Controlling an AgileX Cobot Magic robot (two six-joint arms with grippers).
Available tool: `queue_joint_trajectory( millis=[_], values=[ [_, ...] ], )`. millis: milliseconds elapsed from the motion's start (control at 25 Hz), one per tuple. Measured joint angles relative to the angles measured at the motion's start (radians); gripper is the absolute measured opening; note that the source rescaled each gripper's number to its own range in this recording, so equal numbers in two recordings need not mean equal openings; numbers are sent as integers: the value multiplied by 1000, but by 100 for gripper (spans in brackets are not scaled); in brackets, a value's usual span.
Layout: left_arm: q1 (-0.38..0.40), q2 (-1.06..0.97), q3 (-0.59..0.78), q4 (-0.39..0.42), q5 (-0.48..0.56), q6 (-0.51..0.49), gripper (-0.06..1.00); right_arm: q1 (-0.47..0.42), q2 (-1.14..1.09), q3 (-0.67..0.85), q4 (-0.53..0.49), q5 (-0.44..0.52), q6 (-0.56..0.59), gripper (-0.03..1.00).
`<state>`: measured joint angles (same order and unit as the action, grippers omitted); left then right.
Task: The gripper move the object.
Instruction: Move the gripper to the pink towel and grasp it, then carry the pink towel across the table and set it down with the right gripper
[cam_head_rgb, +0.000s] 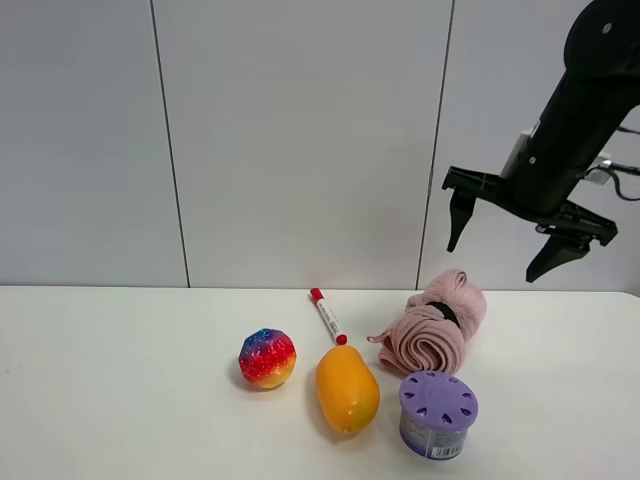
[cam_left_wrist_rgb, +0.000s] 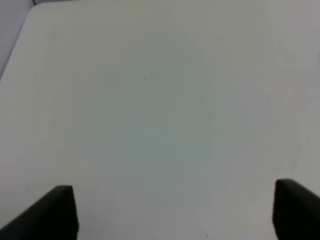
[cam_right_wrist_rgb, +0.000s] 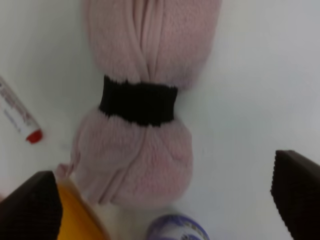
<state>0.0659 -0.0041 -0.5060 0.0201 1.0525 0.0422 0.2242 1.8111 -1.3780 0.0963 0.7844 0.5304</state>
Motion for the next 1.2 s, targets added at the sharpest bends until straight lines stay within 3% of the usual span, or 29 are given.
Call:
queue_joint_trajectory(
  millis=[200, 440, 800, 840, 920, 1040, 1080, 1200],
  values=[
    [0, 0, 0, 0, 0, 0, 100, 23, 82, -2, 3, -147, 15, 100],
    [0, 0, 0, 0, 0, 0, 100, 27, 183, -3, 4, -166, 17, 100],
    [0, 0, 0, 0, 0, 0, 100, 27, 318, -4, 13, -316, 18, 99],
    [0, 0, 0, 0, 0, 0, 100, 27, 326, -4, 14, -320, 18, 94],
    [0, 0, 0, 0, 0, 0, 100, 29, 333, -5, 15, -334, 18, 73],
    [0, 0, 0, 0, 0, 0, 100, 32, 335, -6, 22, -338, 17, 9],
    [0, 0, 0, 0, 0, 0, 100, 32, 335, -7, 22, -338, 16, 0],
    [0, 0, 0, 0, 0, 0, 100, 35, 324, -8, 23, -329, -39, 0]
  ],
)
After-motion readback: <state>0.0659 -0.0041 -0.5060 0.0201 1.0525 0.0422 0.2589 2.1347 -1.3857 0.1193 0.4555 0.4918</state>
